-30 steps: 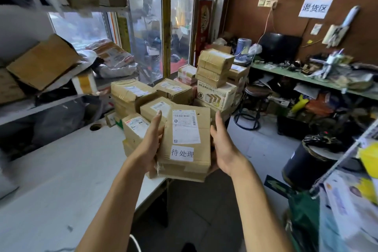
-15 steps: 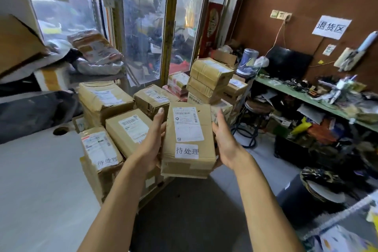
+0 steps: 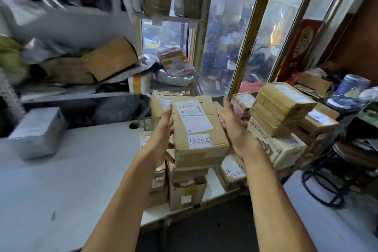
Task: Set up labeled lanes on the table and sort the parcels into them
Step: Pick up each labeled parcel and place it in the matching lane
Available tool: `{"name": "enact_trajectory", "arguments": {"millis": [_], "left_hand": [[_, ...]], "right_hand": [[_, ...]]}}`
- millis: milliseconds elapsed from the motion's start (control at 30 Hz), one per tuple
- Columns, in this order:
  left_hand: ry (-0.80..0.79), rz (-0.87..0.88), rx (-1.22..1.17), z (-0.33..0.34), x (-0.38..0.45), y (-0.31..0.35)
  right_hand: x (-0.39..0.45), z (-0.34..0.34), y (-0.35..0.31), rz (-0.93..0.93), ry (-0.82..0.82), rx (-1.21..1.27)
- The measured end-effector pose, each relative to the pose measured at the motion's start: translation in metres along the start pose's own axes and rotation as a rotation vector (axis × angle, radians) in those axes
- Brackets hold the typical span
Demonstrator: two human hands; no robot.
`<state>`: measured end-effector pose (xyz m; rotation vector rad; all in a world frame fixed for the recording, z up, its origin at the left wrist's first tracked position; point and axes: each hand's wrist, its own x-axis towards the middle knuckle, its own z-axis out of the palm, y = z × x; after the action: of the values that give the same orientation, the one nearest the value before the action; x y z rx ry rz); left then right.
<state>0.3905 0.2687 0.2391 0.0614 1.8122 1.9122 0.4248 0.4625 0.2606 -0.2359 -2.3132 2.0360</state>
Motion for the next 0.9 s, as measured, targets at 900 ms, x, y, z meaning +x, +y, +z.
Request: {"name": "enact_trajectory", "arguments": {"millis": [900], "left_hand": [[0.391, 0.001, -0.013, -0.006, 0.025, -0.031]], "right_hand": [[0.064, 0.02, 0.035, 0.04, -0.061, -0.406]]}}
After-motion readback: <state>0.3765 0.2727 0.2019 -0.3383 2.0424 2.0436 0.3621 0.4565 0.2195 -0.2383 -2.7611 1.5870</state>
